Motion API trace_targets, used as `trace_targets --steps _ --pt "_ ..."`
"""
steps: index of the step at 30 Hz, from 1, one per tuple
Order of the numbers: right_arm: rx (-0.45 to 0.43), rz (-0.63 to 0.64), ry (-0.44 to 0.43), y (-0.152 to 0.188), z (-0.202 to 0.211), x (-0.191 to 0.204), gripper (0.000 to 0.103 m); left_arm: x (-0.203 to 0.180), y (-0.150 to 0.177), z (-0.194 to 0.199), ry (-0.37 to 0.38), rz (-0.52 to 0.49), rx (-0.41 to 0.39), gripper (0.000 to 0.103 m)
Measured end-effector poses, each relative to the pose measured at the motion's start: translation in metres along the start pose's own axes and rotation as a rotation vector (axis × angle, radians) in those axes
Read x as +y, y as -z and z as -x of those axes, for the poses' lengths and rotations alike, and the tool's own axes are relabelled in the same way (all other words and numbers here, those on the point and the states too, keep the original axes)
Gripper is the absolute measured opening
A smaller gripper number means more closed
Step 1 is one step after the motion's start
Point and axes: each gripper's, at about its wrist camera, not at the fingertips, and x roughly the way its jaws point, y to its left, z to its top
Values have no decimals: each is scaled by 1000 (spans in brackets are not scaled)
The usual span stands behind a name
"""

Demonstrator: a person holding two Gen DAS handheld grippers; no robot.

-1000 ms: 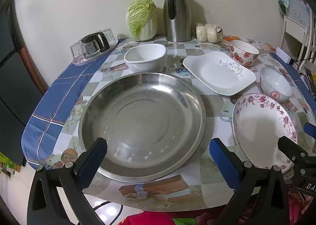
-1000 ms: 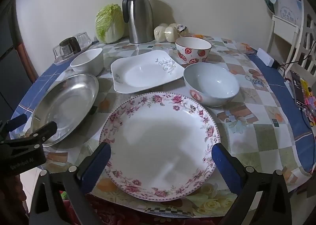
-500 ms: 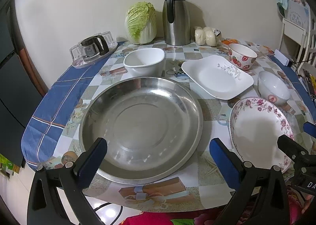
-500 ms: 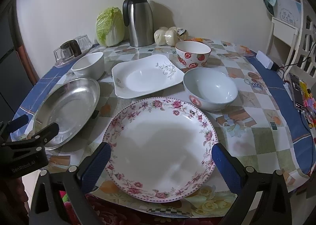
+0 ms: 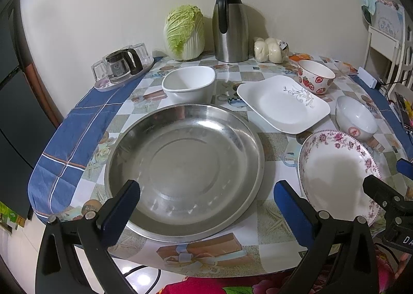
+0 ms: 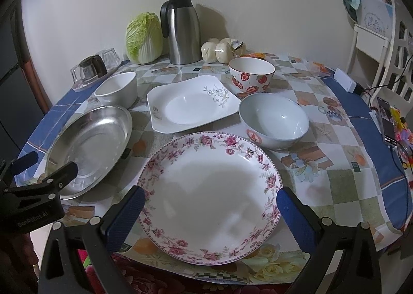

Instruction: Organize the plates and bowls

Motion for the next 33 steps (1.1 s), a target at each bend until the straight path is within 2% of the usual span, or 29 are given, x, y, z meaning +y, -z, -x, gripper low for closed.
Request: trace_targets --steps 33 --pt "3 14 7 -5 0 5 103 7 -1 -4 11 18 6 103"
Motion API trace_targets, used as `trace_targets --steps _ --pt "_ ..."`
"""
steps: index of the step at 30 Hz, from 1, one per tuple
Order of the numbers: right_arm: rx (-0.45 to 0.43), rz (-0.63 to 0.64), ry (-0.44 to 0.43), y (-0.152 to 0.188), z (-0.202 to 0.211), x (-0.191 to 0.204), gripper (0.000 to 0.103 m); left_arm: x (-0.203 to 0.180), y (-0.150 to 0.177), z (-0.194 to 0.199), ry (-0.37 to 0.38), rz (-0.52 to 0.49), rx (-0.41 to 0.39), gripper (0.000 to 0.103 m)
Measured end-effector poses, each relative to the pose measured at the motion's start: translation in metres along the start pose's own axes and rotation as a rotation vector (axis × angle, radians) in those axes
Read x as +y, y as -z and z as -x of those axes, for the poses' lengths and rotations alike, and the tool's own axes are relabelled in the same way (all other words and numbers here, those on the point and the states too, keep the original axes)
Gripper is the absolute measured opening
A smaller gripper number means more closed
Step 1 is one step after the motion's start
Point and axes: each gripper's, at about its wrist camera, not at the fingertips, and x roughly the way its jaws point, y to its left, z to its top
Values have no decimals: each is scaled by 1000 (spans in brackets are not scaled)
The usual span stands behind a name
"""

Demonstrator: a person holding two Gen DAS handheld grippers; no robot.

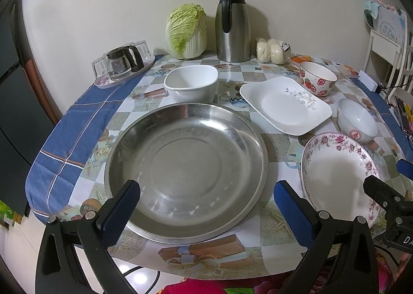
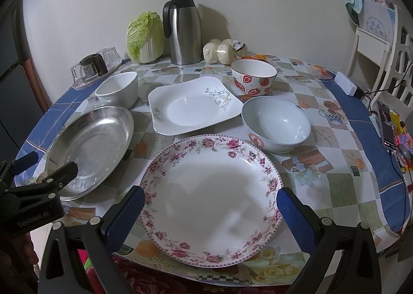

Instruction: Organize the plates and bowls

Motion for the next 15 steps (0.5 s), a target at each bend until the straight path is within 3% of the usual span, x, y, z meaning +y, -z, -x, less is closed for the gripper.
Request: trace_targets --steps 15 --pt "10 35 6 -8 -9 16 103 25 -4 -10 -6 62 11 103"
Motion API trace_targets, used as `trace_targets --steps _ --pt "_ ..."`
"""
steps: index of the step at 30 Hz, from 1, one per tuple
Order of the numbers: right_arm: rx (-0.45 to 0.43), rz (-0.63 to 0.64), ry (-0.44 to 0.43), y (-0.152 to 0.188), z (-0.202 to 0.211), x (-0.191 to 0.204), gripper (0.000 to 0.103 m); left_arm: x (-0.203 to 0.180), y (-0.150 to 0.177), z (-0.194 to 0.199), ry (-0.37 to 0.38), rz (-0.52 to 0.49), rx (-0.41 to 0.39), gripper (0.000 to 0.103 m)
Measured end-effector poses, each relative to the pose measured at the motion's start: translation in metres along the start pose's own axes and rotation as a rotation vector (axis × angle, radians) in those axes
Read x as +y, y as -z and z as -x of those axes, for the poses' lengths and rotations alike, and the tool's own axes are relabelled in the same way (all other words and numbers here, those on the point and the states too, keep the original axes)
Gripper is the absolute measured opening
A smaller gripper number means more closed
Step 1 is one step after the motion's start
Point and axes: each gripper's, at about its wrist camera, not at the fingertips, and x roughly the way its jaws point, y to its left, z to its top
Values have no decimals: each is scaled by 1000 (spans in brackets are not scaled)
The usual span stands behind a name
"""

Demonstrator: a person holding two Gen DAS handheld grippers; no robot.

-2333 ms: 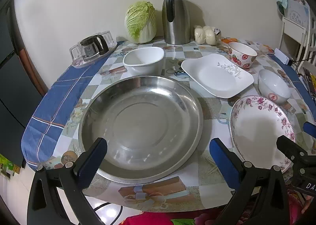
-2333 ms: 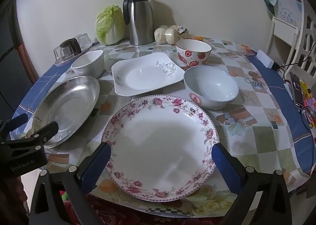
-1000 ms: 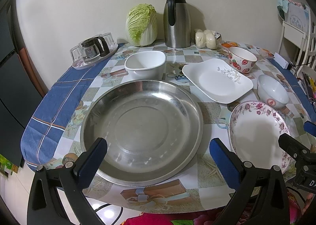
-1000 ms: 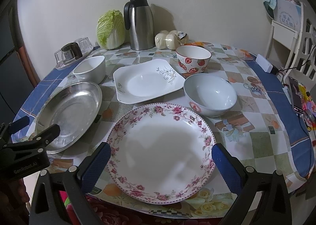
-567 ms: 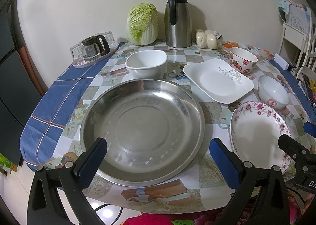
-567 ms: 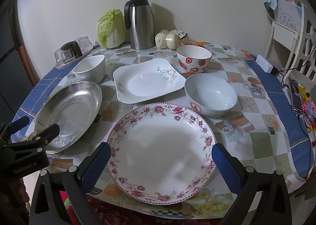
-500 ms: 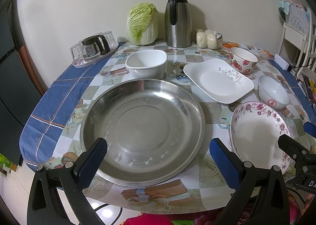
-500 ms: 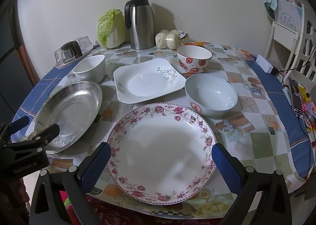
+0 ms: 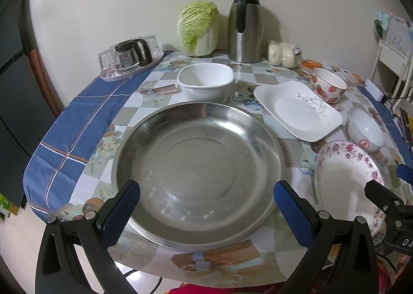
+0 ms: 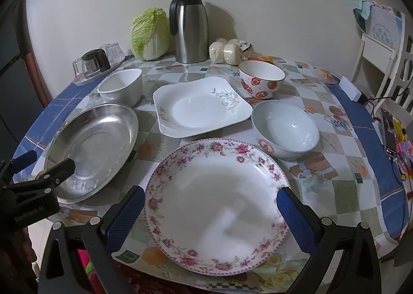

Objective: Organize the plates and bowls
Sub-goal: 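Move the left tool to the steel tray rim and close on it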

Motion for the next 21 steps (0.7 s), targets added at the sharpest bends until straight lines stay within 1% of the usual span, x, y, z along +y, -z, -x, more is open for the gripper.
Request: trace_targets --steps 4,9,11,15,16,17,19,21 --pt "4 18 -22 -6 -6 11 103 19 -5 -7 -31 42 12 103" --pt "15 39 -63 -16 -16 29 103 53 -11 -21 -14 140 44 103" --pt "22 45 -92 -21 -21 38 103 65 -12 -25 -24 173 38 103" --pt "27 63 -139 -27 -30 54 103 87 -13 -30 -50 220 2 103" --pt "32 68 -151 -29 -34 60 103 92 -13 -33 -53 230 5 103" --pt "39 72 -164 -30 -38 65 103 96 -14 -36 -51 235 18 103" --pt "49 72 -186 -32 -44 71 103 105 -16 -44 -17 244 61 103" --pt "67 73 -198 -34 -52 76 103 111 -15 -46 11 250 55 103"
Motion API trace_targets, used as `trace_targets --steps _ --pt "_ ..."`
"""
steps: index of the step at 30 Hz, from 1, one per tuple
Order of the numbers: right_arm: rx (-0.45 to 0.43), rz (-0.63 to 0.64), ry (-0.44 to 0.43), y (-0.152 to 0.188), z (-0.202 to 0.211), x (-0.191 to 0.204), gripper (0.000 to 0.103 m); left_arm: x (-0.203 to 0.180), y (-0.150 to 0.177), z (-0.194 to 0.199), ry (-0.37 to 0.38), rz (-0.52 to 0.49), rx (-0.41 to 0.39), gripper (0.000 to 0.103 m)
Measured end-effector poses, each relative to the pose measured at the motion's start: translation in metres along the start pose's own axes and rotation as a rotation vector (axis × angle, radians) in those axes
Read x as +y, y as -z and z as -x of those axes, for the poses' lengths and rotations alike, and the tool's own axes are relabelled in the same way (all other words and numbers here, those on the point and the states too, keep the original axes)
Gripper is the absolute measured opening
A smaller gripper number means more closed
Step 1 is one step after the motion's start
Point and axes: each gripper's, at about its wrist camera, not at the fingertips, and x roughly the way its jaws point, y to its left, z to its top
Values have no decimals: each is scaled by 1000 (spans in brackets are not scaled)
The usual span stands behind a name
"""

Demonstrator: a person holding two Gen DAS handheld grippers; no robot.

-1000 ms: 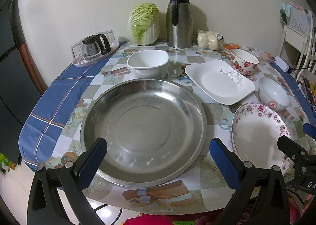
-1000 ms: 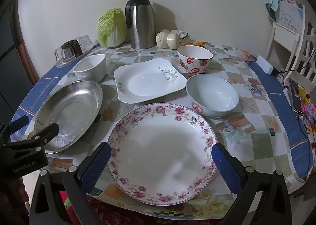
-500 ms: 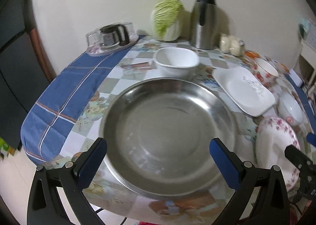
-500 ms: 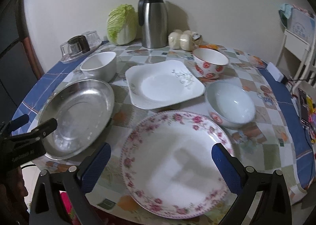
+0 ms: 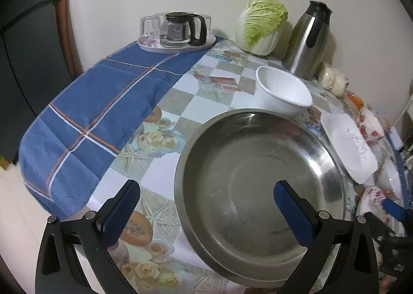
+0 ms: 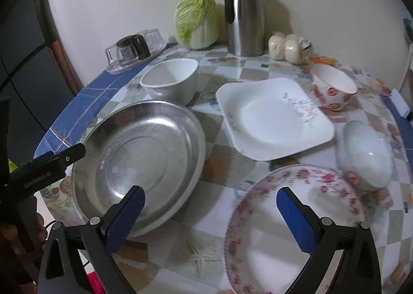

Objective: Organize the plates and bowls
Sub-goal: 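Move the left tool to the steel tray rim and close on it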

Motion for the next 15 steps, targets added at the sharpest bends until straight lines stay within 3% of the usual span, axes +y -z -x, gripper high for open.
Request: trace_targets --steps 5,11,13,15 --pt "39 -3 -5 -6 -19 5 102 3 -3 -6 -68 -21 -15 103" --pt "81 -14 -19 -9 -37 6 86 11 -3 -22 -54 1 25 103" --pt "88 -9 -23 -9 -41 7 78 10 -2 -25 -61 -10 38 98" --pt "97 -6 -30 -8 -45 8 70 8 -1 -30 -65 -25 53 84"
